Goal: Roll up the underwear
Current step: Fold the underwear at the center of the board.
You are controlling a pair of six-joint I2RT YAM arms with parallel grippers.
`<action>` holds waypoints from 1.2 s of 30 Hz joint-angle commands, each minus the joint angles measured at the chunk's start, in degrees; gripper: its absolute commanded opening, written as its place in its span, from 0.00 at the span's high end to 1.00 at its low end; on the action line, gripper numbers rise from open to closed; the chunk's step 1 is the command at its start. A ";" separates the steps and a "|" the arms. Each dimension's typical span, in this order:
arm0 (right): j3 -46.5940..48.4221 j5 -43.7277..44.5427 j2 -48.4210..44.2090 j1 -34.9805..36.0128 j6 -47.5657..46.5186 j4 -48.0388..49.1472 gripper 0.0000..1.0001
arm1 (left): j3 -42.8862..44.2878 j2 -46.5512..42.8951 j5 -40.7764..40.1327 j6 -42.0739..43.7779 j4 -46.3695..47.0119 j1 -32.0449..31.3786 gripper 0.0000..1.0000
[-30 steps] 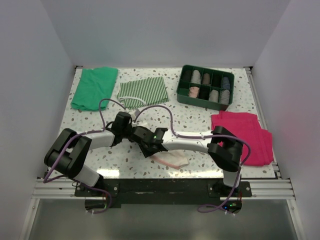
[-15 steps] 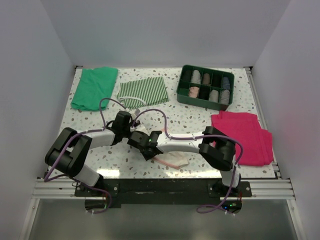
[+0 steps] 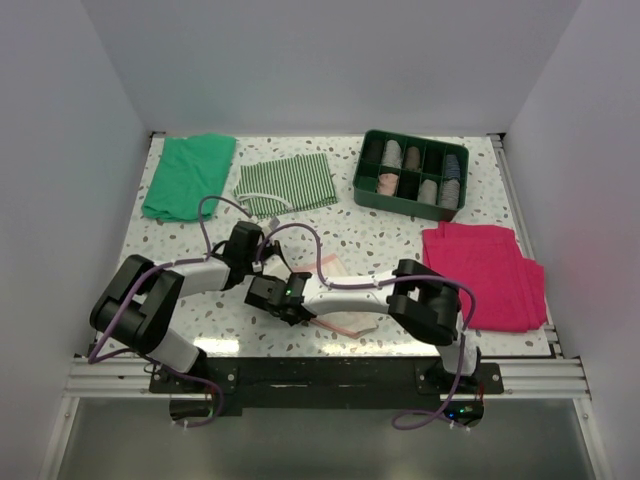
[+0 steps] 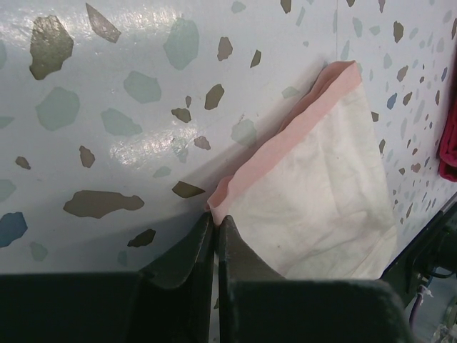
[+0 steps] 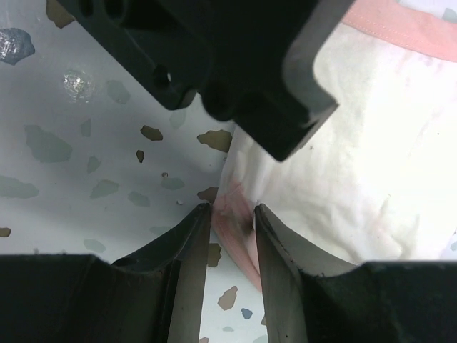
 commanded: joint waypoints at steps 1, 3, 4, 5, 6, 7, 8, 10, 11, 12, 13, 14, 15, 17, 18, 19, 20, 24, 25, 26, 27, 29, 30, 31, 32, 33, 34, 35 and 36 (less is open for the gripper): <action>2.99 6.96 -0.10 1.19 1.53 -2.15 0.63 | 1.50 0.59 -0.27 0.72 -0.06 0.03 1.00; 3.08 7.49 -0.71 1.45 1.36 -1.89 0.63 | 1.33 0.59 -0.27 0.63 -0.06 0.03 1.00; 3.00 7.49 -0.89 1.54 1.18 -1.72 0.63 | 1.33 0.59 -0.27 0.63 0.03 0.03 1.00; 3.00 7.15 -1.15 1.63 0.83 -1.37 0.62 | 1.33 0.50 -0.27 0.63 0.03 0.03 1.00; 2.82 6.71 -1.24 1.72 0.48 -0.49 0.62 | 1.33 0.41 -0.27 0.54 0.03 0.12 1.00; 2.99 6.27 -1.33 1.80 0.21 -0.31 0.62 | 1.33 0.41 -0.27 0.54 0.03 -0.05 1.00; 3.00 6.09 -1.33 1.89 0.21 -0.22 0.62 | 1.50 0.41 -0.27 0.54 0.03 0.03 1.00; 2.91 4.51 -1.33 2.07 -0.14 1.01 0.62 | 1.68 0.50 -0.27 0.54 -0.23 0.03 1.00; 3.00 4.24 -1.16 1.98 -0.23 1.27 0.62 | 1.77 0.50 -0.27 0.54 -0.32 0.03 1.00; 3.08 4.33 -0.28 1.98 -0.31 1.27 0.62 | 1.85 0.59 -0.27 0.46 -0.32 0.03 1.00; 3.69 4.50 0.42 1.98 -0.23 0.93 0.62 | 1.85 0.41 -0.27 0.54 -0.41 0.03 1.00; 4.05 4.85 0.95 1.98 0.12 0.49 0.62 | 1.94 0.41 -0.36 0.63 -0.41 0.03 1.00; 3.88 5.03 1.30 1.98 0.21 0.74 0.62 | 1.94 0.50 -0.36 0.54 -0.50 0.03 1.00; 3.09 4.94 1.48 2.07 0.47 1.53 0.62 | 1.94 0.50 -0.45 0.72 -0.67 0.03 1.00; 3.08 4.94 1.57 2.16 0.39 1.45 0.62 | 1.94 0.41 -0.45 0.81 -0.76 0.03 1.00; 3.08 5.12 1.75 2.16 0.39 1.45 0.62 | 1.94 0.32 -0.62 0.81 -0.93 0.03 1.00; 3.08 5.47 2.09 2.16 0.39 1.27 0.62 | 1.85 0.32 -0.62 0.72 -0.94 0.03 1.00; 3.00 6.70 3.15 2.16 0.74 0.13 0.63 | 1.94 0.50 -0.53 0.81 -0.85 0.03 1.00; 2.65 6.70 3.33 2.16 0.83 0.22 0.63 | 1.94 0.41 -0.53 0.81 -0.85 0.03 1.00; 2.56 6.62 3.68 2.16 0.83 0.31 0.64 | 2.03 0.32 -0.62 0.81 -0.85 0.03 1.00; 2.47 6.61 4.03 2.16 1.00 -0.04 0.64 | 2.03 0.50 -0.62 0.81 -0.93 0.03 1.00; 2.29 6.44 4.73 2.16 1.53 -0.13 0.66 | 2.20 0.41 -0.53 0.81 -1.02 0.03 1.00; 2.12 6.53 5.00 2.16 1.79 -0.22 0.66 | 2.21 0.41 -0.53 0.81 -1.11 0.03 1.00; 1.77 6.61 5.09 2.16 1.88 -0.22 0.68 | 2.21 0.24 -0.62 0.89 -1.20 0.03 1.00; 1.59 6.61 5.17 2.16 1.97 -0.05 0.69 | 2.12 0.32 -0.71 0.89 -1.29 0.03 1.00; 1.50 6.70 5.35 2.16 1.88 0.22 0.71 | 2.20 0.24 -0.80 1.07 -1.37 0.03 1.00; 1.42 6.62 5.44 2.16 1.97 0.31 0.74 | 2.21 0.24 -0.80 1.07 -1.38 -0.05 1.00; 1.50 6.70 5.53 2.16 2.06 0.31 0.75 | 2.21 0.24 -0.80 1.07 -1.46 0.03 1.00; 1.50 6.70 5.70 2.16 2.06 0.31 0.75 | 2.12 0.24 -0.71 1.07 -1.46 0.03 1.00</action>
